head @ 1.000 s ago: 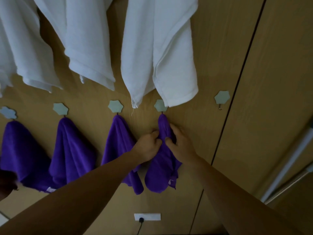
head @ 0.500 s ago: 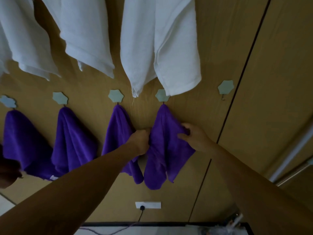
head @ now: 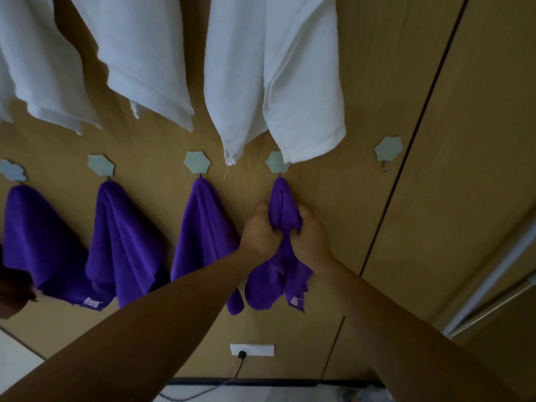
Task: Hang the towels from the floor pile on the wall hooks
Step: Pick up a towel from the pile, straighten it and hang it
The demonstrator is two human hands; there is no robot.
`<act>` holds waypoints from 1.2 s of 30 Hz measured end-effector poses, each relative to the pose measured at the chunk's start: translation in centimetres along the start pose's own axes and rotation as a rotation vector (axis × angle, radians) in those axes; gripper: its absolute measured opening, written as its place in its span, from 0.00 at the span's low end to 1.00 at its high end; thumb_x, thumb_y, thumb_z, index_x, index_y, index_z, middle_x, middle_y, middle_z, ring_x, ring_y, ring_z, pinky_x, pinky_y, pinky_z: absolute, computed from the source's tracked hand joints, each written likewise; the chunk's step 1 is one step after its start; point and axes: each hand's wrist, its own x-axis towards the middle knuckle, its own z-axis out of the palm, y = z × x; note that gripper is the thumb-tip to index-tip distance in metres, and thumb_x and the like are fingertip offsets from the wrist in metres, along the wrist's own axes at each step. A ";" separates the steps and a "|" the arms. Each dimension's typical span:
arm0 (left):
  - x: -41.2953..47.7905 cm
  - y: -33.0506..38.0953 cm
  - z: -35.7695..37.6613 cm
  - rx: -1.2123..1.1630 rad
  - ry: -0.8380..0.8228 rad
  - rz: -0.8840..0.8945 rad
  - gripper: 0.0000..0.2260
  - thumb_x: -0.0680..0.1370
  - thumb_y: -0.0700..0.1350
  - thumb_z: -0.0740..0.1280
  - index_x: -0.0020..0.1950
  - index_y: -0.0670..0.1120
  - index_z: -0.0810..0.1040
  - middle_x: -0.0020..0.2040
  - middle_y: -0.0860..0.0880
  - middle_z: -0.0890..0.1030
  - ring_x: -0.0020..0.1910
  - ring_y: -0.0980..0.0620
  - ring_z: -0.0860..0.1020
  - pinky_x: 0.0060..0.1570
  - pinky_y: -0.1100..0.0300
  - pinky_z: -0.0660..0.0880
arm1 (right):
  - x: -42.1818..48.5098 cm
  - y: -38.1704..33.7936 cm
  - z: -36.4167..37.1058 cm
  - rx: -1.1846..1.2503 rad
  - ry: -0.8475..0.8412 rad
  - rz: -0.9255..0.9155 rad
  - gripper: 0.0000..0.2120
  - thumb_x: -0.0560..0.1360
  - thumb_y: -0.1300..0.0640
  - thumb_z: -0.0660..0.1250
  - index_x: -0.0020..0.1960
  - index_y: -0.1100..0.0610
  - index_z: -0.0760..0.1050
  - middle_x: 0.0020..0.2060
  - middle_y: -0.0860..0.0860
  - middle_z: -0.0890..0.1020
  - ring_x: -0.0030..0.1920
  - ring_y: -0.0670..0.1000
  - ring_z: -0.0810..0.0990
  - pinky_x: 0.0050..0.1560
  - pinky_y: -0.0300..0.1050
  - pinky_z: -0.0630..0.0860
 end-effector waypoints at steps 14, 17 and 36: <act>1.0 -2.7 -1.4 0.439 -0.239 0.001 0.21 0.70 0.39 0.69 0.62 0.37 0.74 0.52 0.42 0.81 0.52 0.44 0.80 0.43 0.64 0.69 | 1.3 0.3 -1.8 -0.078 0.008 0.155 0.12 0.72 0.69 0.60 0.52 0.61 0.77 0.46 0.55 0.82 0.47 0.56 0.81 0.52 0.53 0.78; -0.3 -1.5 -0.6 0.080 -0.073 -0.001 0.27 0.69 0.40 0.71 0.66 0.42 0.67 0.52 0.51 0.77 0.48 0.54 0.77 0.38 0.76 0.69 | 0.8 0.6 -1.2 -0.051 -0.031 0.152 0.15 0.72 0.68 0.61 0.56 0.59 0.76 0.48 0.56 0.83 0.50 0.57 0.81 0.53 0.53 0.78; -1.9 -3.4 -0.6 0.125 -0.171 0.071 0.22 0.75 0.40 0.66 0.67 0.37 0.66 0.59 0.39 0.73 0.59 0.42 0.72 0.60 0.50 0.68 | -5.0 0.0 0.6 -0.255 0.093 0.522 0.23 0.71 0.58 0.65 0.65 0.60 0.71 0.59 0.60 0.78 0.60 0.61 0.77 0.59 0.56 0.75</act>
